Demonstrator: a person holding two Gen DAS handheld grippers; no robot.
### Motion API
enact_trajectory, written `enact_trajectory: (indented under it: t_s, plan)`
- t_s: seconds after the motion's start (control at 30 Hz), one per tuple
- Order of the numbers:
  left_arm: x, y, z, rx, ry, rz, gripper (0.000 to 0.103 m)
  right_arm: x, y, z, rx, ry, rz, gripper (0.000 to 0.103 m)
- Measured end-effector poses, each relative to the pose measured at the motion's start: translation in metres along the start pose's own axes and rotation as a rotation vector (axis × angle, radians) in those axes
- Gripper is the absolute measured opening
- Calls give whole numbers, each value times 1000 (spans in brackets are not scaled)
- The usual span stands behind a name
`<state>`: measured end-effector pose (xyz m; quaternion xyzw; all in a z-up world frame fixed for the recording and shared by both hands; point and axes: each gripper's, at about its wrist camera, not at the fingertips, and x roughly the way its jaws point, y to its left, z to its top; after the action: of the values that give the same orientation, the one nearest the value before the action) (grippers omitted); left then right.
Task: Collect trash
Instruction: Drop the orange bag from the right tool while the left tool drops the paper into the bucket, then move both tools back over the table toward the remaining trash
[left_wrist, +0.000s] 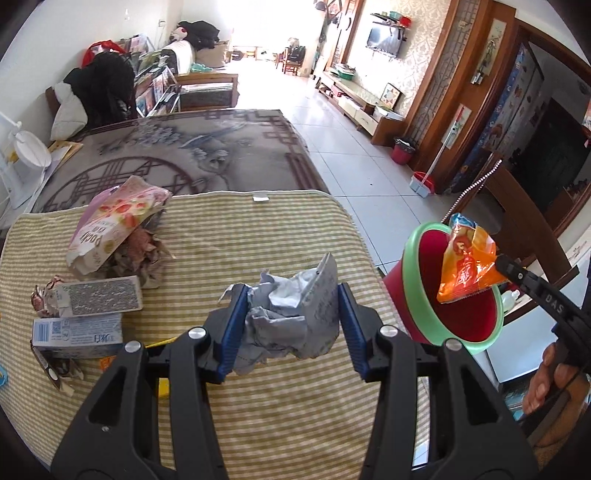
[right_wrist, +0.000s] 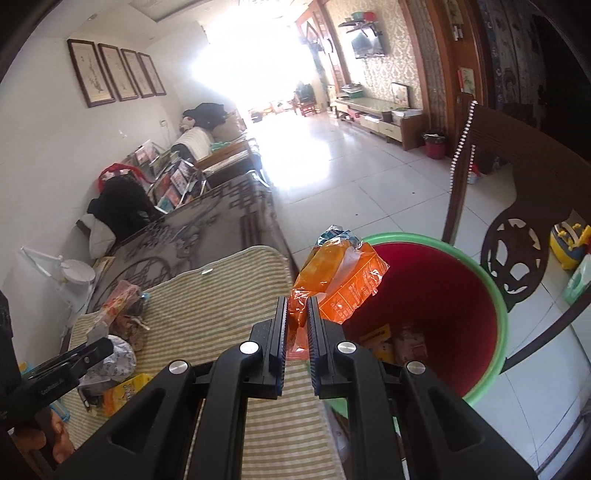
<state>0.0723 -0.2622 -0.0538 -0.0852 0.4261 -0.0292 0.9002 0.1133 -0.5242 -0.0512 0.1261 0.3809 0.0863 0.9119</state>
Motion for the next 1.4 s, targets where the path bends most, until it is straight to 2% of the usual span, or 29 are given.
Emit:
enact_trajectory:
  t_s: [0.23, 0.33, 0.37, 0.43, 0.47, 0.63, 0.7, 0.8, 0.83, 0.87, 0.9, 0.93, 0.97, 1.07, 1.17, 1.4]
  plan:
    - [6, -28, 12, 47, -9, -38, 46, 0, -33, 12, 18, -23, -75, 10]
    - [8, -46, 16, 75, -9, -62, 46, 3, -45, 12, 31, -22, -94, 16]
    - [10, -52, 18, 86, -7, -74, 46, 4, -49, 11, 38, -23, -101, 21]
    - [15, -66, 21, 103, 5, -104, 46, 3, -58, 8, 53, -26, -112, 57]
    - [18, -73, 21, 113, 13, -121, 46, -2, -63, 7, 67, -44, -130, 61]
    - [34, -121, 30, 179, 59, -250, 46, -27, -92, -2, 148, -93, -191, 65]
    - [41, -148, 34, 207, 90, -334, 46, -39, -107, -8, 194, -104, -230, 65]
    - [46, -182, 40, 278, 74, -386, 47, -58, -125, -19, 262, -118, -283, 65]
    - [49, -195, 43, 306, 63, -405, 48, -64, -129, -23, 278, -124, -300, 65]
    - [52, -207, 46, 332, 63, -427, 55, -69, -133, -27, 292, -129, -318, 65]
    - [56, -215, 47, 352, 72, -435, 69, -75, -137, -31, 306, -132, -334, 65]
    - [61, -223, 48, 373, 86, -418, 76, -79, -139, -34, 315, -133, -343, 65]
    - [61, -224, 49, 372, 84, -407, 81, -83, -140, -38, 325, -133, -351, 65]
    - [51, -210, 43, 324, 78, -432, 83, -90, -139, -46, 349, -138, -366, 67]
    - [43, -185, 28, 278, 100, -421, 86, -82, -130, -46, 358, -120, -339, 70]
    - [34, -80, -1, 83, 144, -303, 86, -46, -56, -28, 206, -83, -233, 70]
